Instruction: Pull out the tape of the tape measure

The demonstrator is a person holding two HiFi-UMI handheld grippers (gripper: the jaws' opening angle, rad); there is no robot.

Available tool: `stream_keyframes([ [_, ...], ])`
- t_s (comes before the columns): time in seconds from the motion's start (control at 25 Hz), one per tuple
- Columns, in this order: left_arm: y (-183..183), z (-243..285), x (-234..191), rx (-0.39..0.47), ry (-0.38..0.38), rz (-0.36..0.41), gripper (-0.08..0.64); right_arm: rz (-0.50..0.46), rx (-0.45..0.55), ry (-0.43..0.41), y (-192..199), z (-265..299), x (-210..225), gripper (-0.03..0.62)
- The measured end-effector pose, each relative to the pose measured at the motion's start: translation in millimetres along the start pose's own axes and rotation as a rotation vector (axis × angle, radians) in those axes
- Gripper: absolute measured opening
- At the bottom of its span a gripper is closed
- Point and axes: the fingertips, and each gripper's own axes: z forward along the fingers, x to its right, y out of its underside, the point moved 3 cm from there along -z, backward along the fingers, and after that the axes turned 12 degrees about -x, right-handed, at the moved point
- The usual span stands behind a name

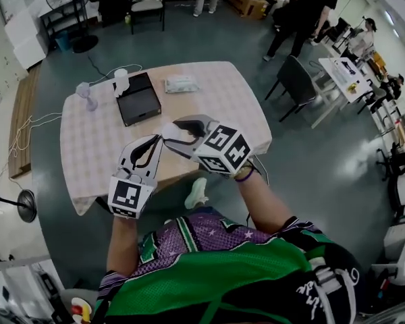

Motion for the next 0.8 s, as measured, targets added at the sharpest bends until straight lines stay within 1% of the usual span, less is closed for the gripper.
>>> stream_keyframes([
  [0.08, -4, 1, 0, 0.022, -0.003, -0.029, 0.028, 0.014, 0.011, 0.006, 2, -3, 4, 0.219],
  [0.16, -4, 1, -2, 0.007, -0.010, -0.053, 0.026, 0.037, 0.025, 0.017, 3, -6, 9, 0.219],
  [0.4, -6, -1, -11, 0.004, -0.051, -0.094, 0.026, 0.116, 0.057, 0.105, 15, -20, 35, 0.219],
  [0.52, -7, 0, -12, 0.002, -0.054, -0.094, 0.026, 0.145, 0.067, 0.129, 20, -27, 43, 0.219],
  [0.68, -10, 6, -7, -0.004, -0.057, -0.079, 0.026, 0.154, 0.067, 0.163, 24, -32, 48, 0.219],
  [0.8, -10, 6, -10, -0.002, -0.072, -0.093, 0.025, 0.180, 0.069, 0.200, 27, -35, 56, 0.219],
])
